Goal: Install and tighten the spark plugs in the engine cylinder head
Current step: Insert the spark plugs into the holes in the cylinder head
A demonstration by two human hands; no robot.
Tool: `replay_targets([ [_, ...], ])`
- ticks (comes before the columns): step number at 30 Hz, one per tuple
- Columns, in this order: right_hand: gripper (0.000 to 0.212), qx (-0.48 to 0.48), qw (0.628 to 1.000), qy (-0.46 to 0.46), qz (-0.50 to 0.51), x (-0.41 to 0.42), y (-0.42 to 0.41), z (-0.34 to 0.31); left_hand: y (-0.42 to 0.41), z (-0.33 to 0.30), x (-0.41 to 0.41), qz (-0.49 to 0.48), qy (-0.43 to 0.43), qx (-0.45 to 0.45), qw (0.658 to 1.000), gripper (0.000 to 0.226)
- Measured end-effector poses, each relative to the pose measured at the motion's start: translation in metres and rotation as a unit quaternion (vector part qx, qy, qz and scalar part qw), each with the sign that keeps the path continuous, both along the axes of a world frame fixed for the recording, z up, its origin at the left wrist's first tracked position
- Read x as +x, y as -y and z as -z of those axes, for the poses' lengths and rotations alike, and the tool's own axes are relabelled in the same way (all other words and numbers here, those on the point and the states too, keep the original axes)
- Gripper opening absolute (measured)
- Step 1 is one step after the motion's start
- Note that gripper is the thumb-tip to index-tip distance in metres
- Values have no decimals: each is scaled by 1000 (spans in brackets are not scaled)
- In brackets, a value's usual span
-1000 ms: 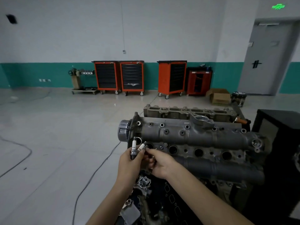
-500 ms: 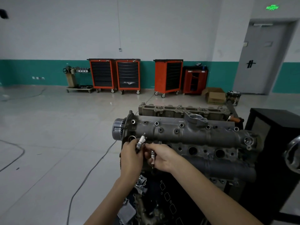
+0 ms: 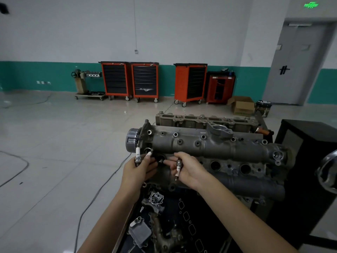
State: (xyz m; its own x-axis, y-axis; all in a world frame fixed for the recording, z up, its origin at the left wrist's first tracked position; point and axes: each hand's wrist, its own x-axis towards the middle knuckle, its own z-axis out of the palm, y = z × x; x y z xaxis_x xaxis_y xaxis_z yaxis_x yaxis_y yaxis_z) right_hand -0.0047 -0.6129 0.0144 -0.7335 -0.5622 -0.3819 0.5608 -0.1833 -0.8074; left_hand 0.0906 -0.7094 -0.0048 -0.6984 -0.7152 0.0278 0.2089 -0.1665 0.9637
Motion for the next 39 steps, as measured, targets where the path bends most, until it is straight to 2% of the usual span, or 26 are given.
replay_targets([
  [4, 19, 14, 999, -13, -35, 0, -22, -9, -8, 3, -8, 12, 36, -42, 998, 13],
  [7, 23, 9, 997, -50, -50, -1, -40, -11, -12, 11, -18, 8, 71, -61, 996, 11],
  [13, 26, -14, 997, -14, -78, -9, -66, -11, -12, 17, -28, -22, 47, -71, 996, 8],
  [16, 23, 6, 997, -57, -55, -9, -64, -11, -10, 18, -31, -20, 33, -45, 998, 7],
  [18, 20, 63, 988, -135, -30, -8, -63, -7, -10, 19, -33, -9, 12, 0, 1000, 7],
  [21, 10, 177, 948, -263, 5, -9, -64, 5, -12, 19, -34, -12, -17, 23, 1000, 10],
  [23, 12, 231, 921, -312, 30, -13, -65, 14, -13, 18, -36, -8, -31, 32, 999, 12],
  [26, 9, 244, 905, -345, 45, -17, -63, 22, -13, 17, -37, -4, -29, 42, 999, 19],
  [29, 17, 245, 890, -382, 43, -17, -61, 26, -12, 20, -32, -11, -31, 45, 998, 13],
  [33, 22, 301, 811, -496, 70, -14, -59, 29, -13, 21, -22, -4, -42, 31, 999, 12],
  [37, 20, 298, 745, -589, 98, -8, -55, 31, -21, 19, -13, 29, -33, 28, 999, 14],
  [39, 18, 298, 697, -643, 112, -5, -54, 31, -27, 20, -11, 41, -20, 27, 999, 13],
])
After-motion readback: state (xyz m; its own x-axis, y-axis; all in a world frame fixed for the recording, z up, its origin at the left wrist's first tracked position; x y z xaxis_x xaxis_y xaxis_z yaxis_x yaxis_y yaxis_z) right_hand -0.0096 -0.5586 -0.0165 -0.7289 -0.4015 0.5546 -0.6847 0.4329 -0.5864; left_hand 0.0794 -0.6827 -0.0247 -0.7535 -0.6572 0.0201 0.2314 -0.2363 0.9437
